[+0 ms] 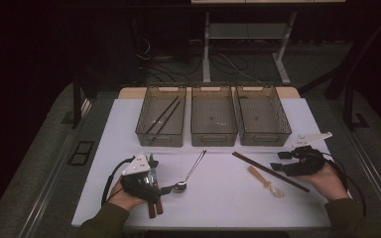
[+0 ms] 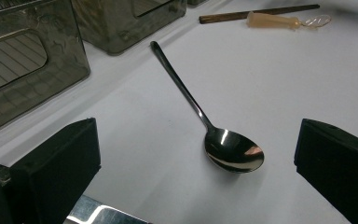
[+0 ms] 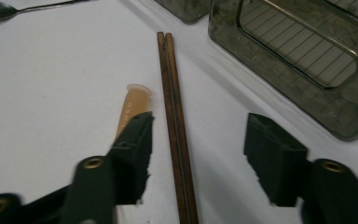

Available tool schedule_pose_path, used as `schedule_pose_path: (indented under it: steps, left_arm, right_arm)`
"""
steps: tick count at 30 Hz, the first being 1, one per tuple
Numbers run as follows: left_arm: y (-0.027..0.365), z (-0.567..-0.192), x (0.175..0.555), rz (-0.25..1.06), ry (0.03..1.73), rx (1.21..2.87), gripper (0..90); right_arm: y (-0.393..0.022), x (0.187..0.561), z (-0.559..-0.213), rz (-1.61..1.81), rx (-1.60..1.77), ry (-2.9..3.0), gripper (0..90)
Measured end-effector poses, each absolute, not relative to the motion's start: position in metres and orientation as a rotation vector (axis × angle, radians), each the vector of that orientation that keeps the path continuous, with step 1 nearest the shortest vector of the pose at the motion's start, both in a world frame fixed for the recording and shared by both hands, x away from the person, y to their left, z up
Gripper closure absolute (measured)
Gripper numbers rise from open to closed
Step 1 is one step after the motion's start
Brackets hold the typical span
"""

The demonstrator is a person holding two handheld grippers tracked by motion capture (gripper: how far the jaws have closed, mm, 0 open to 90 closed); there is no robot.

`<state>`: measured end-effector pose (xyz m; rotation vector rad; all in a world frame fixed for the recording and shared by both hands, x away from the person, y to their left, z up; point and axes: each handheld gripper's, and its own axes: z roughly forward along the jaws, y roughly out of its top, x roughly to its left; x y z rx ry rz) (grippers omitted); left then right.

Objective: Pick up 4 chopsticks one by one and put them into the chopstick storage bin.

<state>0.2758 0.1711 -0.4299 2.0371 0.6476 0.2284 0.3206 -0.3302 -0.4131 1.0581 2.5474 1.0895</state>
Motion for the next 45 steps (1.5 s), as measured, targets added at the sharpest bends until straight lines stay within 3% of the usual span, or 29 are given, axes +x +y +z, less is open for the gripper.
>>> schedule_pose_path:
  steps: [6,18,45]
  left_arm:
    - [0.171,-0.430,0.275,0.234,0.641,2.041,0.0]
    - [0.171,-0.430,0.275,0.230,0.637,2.042,0.8]
    - [0.170,-0.430,0.275,0.236,0.634,2.042,0.8]
  right_arm:
    - [-0.331,0.321,-0.416,1.072,1.042,2.568,62.9]
    - [-0.325,0.319,-0.425,0.985,1.016,2.611,75.0]
    - [-0.321,0.321,-0.434,0.902,1.009,2.664,81.8]
